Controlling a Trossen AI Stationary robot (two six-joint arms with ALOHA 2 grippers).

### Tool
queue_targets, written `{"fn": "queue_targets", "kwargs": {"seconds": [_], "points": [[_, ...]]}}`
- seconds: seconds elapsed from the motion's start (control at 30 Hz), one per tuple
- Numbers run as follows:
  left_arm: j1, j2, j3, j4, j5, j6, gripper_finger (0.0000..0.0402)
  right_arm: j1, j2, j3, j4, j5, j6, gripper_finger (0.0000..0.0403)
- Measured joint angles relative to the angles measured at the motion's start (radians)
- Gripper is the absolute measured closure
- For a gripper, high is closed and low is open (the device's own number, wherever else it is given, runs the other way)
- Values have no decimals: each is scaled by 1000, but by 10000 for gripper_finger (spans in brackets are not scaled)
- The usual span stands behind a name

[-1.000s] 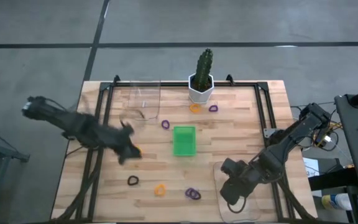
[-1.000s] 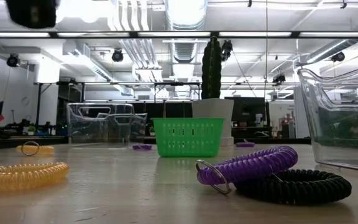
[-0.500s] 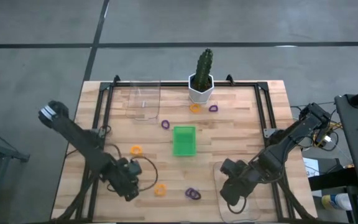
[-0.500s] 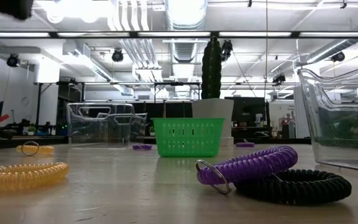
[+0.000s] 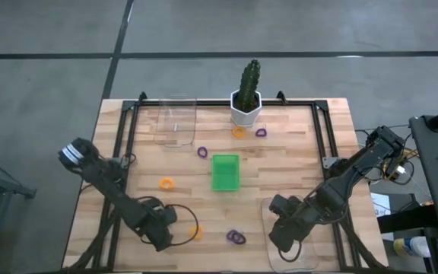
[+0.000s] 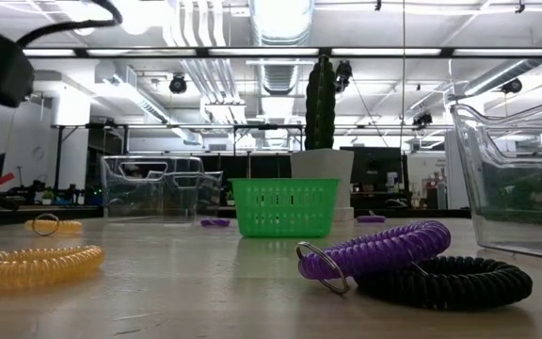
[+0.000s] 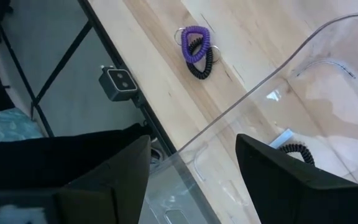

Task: Sort spring keychains
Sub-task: Put the left black spring keychain into the bottom transparent bin

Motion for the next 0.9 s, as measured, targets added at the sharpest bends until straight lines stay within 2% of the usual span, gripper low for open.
{"fn": "queue_targets", "kwargs": {"seconds": [0.1,0.2,0.27,0.4,0.43,0.57,0.7,0.8,0.9], "points": [[0,30,0,-3,11,0,206,0,0,0,0,0,0,172],[0,46,3,-10,8,12,232,0,0,0,1,0,0,175],[2,52,3,-18,7,22,266,0,0,0,4,0,0,177],[13,50,1,-36,2,26,366,0,0,0,5,0,0,177],[15,45,0,-38,0,22,380,0,0,0,8,0,0,177],[22,7,-4,-19,-11,16,393,0,0,0,31,0,0,177],[23,-93,15,-19,-49,-23,397,0,1,0,65,1,-6,177],[22,-183,47,-19,-129,-51,399,0,1,0,107,9,-33,177],[24,-287,90,23,-258,-54,400,0,1,0,168,53,-80,177]]}}
